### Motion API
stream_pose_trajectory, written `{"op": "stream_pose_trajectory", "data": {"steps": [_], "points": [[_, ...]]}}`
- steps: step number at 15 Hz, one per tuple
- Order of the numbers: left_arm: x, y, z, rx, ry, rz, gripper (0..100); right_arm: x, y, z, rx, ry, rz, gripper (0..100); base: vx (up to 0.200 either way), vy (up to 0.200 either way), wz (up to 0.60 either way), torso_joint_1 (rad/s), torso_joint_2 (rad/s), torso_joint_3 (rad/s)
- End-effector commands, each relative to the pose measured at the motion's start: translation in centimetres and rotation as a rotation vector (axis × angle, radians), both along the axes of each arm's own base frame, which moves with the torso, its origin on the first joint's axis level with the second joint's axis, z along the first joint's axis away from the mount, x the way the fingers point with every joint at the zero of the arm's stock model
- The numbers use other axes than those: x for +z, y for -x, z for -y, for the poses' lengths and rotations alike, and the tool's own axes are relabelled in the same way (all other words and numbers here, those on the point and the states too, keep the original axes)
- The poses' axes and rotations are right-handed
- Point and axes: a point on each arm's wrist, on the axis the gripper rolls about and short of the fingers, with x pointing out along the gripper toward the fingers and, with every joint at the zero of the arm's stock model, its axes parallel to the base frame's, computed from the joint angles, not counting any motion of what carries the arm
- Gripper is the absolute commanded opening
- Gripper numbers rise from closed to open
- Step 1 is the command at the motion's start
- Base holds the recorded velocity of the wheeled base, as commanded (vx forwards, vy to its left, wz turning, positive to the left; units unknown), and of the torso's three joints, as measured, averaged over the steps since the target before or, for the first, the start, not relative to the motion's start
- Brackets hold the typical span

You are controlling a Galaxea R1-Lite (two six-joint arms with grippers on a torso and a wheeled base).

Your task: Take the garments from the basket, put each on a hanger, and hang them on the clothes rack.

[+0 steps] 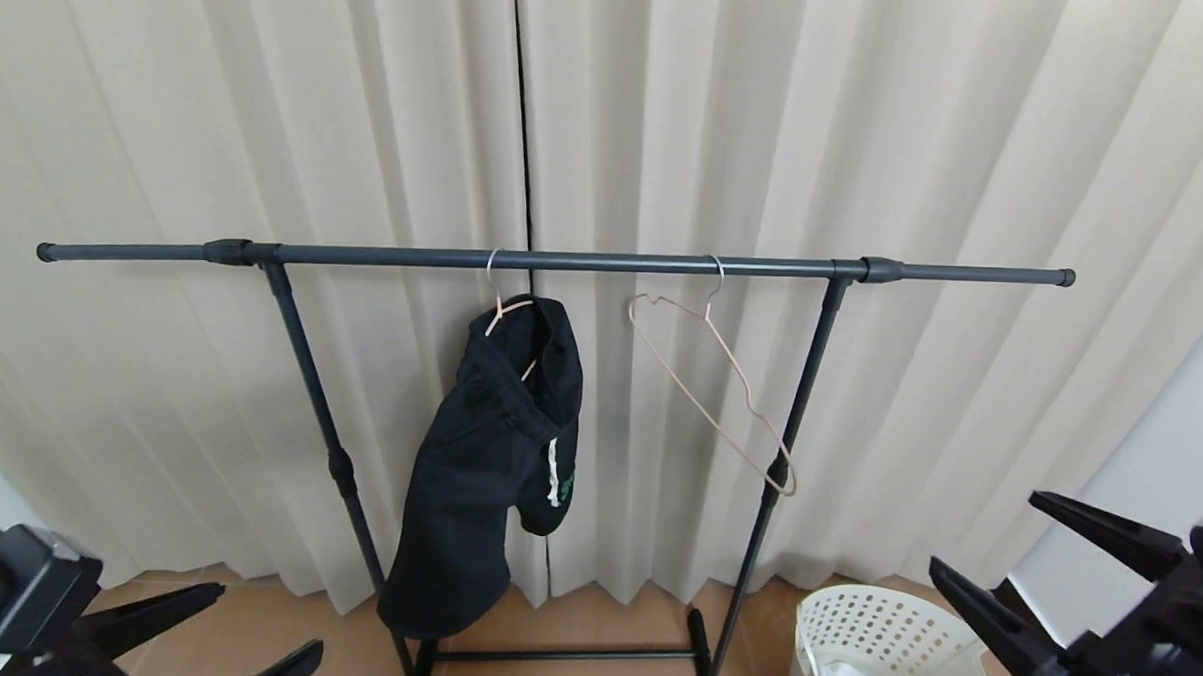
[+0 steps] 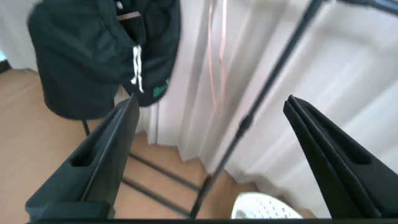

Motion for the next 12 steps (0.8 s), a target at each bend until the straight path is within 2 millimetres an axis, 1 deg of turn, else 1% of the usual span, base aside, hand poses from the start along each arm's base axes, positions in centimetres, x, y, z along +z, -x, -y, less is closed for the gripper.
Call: {"op": "stream_pose_trajectory", "data": {"steps": [1, 2, 3, 4, 5, 6, 7, 8, 9, 10, 12], "points": [[-0.1, 2.6, -1.1, 0.026, 0.04, 0.092, 100, -0.3, 5.0, 2.5, -0.044, -0.037, 0.037, 100, 0.0, 0.0, 0.0, 0.0, 0.0, 0.0], [-0.5, 3.2, -1.4, 0.045, 0.033, 0.069, 100, -0.8, 6.4, 3.1, -0.038, -0.031, 0.028, 100, 0.0, 0.0, 0.0, 0.0, 0.0, 0.0], [-1.0, 4.5, -1.9, 0.057, 0.026, 0.062, 100, -2.1, 8.2, 3.9, -0.039, -0.005, -0.018, 100, 0.0, 0.0, 0.0, 0.0, 0.0, 0.0], [-1.4, 5.5, -2.2, 0.053, 0.025, 0.064, 100, -3.1, 9.5, 4.5, -0.039, 0.004, -0.034, 100, 0.0, 0.0, 0.0, 0.0, 0.0, 0.0], [-1.6, 5.9, -2.3, 0.054, 0.024, 0.069, 100, -3.5, 9.9, 4.7, -0.042, 0.007, -0.039, 100, 0.0, 0.0, 0.0, 0.0, 0.0, 0.0], [-2.3, 7.3, -2.8, 0.056, 0.013, 0.09, 100, -4.6, 11.1, 5.3, -0.062, 0.008, -0.038, 100, 0.0, 0.0, 0.0, 0.0, 0.0, 0.0], [-2.4, 7.4, -2.8, 0.059, 0.012, 0.094, 100, -4.6, 11.2, 5.4, -0.065, 0.008, -0.037, 100, 0.0, 0.0, 0.0, 0.0, 0.0, 0.0], [-3.1, 8.4, -3.1, 0.075, -0.001, 0.094, 100, -4.8, 11.5, 5.5, -0.112, 0.0, -0.025, 100, 0.0, 0.0, 0.0, 0.0, 0.0, 0.0], [-3.3, 8.5, -3.2, 0.081, -0.006, 0.1, 100, -4.8, 11.6, 5.5, -0.138, -0.002, -0.022, 100, 0.0, 0.0, 0.0, 0.0, 0.0, 0.0], [-3.3, 8.7, -3.3, 0.118, -0.019, 0.127, 100, -4.8, 11.8, 5.6, -0.224, -0.011, 0.004, 100, 0.0, 0.0, 0.0, 0.0, 0.0, 0.0], [-3.3, 9.0, -3.4, 0.175, -0.017, 0.163, 100, -4.9, 12.4, 5.6, -0.328, -0.032, 0.06, 100, 0.0, 0.0, 0.0, 0.0, 0.0, 0.0]]}}
